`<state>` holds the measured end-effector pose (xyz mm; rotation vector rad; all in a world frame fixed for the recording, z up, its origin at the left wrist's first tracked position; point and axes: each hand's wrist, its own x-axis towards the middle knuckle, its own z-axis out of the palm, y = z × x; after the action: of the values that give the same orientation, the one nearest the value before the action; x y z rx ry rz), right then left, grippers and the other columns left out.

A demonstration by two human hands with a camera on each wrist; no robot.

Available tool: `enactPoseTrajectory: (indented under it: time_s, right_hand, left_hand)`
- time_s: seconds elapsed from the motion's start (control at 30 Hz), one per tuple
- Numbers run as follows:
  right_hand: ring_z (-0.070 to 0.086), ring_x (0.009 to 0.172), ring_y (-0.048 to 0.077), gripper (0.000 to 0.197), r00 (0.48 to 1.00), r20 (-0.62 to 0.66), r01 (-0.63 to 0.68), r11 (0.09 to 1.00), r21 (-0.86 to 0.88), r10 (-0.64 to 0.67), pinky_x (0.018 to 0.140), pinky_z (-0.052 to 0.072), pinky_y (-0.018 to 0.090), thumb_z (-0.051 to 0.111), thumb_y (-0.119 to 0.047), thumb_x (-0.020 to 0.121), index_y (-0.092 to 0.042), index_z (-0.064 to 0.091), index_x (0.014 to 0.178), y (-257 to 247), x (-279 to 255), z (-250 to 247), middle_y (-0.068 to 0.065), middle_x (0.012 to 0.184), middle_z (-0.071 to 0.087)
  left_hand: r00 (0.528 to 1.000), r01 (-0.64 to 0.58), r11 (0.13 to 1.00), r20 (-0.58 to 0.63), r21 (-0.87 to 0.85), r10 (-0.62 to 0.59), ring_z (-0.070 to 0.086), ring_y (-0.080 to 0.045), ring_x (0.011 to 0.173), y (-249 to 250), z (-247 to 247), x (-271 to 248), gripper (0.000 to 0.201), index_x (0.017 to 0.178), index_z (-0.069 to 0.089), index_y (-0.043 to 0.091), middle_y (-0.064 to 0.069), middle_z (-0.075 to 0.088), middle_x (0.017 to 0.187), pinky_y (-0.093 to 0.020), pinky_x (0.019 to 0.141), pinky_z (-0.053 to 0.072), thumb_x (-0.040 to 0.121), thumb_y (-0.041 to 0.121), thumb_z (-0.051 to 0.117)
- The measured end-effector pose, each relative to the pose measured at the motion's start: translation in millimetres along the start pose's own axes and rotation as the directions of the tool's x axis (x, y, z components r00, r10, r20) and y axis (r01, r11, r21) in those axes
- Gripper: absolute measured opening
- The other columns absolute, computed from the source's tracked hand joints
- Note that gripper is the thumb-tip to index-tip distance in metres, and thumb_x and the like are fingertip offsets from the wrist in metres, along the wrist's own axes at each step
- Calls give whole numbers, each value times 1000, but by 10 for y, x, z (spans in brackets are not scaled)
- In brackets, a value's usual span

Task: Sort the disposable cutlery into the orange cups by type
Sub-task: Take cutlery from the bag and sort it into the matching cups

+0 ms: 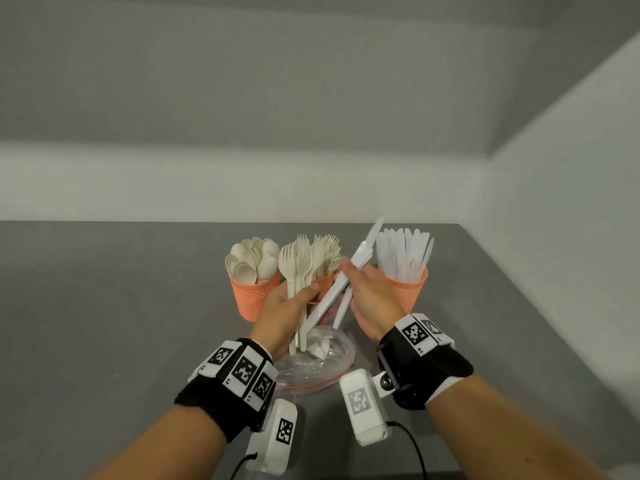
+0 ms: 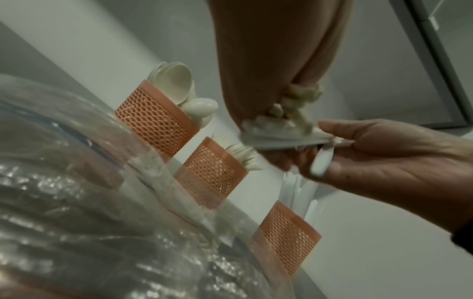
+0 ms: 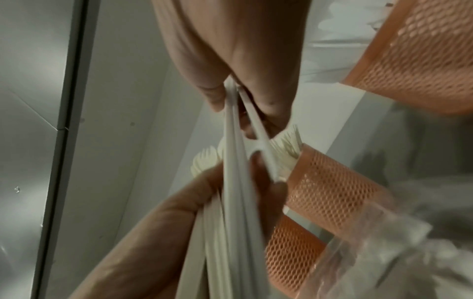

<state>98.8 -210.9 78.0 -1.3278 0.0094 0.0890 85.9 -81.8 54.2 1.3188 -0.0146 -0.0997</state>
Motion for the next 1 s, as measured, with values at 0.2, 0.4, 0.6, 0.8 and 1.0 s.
enactPoseTrajectory:
  time_s: [0.2, 0.4, 0.6, 0.8, 1.0]
  right_hand:
    - [51, 60, 11, 15, 950, -183, 215, 956, -199, -252, 58, 48, 19, 39, -24, 99, -18, 46, 87, -307, 212, -371, -1, 70, 51]
    - [48, 64, 6, 10, 772, -239, 407, 748, -525, -588, 61, 41, 4, 36, -20, 100, -12, 41, 100, -578, 486, -793, -4, 69, 46]
    - [56, 101, 22, 29, 921, -251, 104, 810, -578, -297, 89, 39, 32, 38, -30, 98, -9, 47, 117, -169, 798, -990, 4, 101, 58]
    - [41, 132, 25, 42, 937, -274, 46, 857, -513, -215, 113, 28, 37, 32, -29, 100, -16, 37, 140, 126, 822, -1082, 6, 143, 43]
    - [43, 121, 20, 44, 878, -254, 177, 769, -615, -405, 102, 34, 29, 51, -19, 93, -12, 38, 134, -103, 732, -976, 11, 133, 43]
  left_hand:
    - [1000, 18, 998, -19, -61, -19, 61, -15, 60, 29, -92, 40, 16, 105, 60, 10, -8, 62, 78, -23, 53, 54, 93, 17, 51]
    - [995, 62, 992, 87, -108, -53, 36, -7, 41, 54, -77, 20, 21, 102, 59, 13, 1, 48, 57, -20, 44, 36, 96, 27, 43]
    - [969, 177, 952, 214, -250, -123, 40, -8, 41, 132, -52, 12, 23, 108, 57, 15, -1, 53, 60, -20, 42, 37, 97, 25, 39]
    - [967, 180, 954, 223, -238, -126, 33, -5, 40, 101, -110, 13, 25, 115, 56, 17, 2, 48, 57, -18, 42, 35, 96, 23, 41]
    - [961, 229, 938, 212, -260, -176, 33, -6, 42, 78, -109, 54, 21, 106, 59, 10, 3, 41, 55, -18, 41, 33, 93, 19, 44]
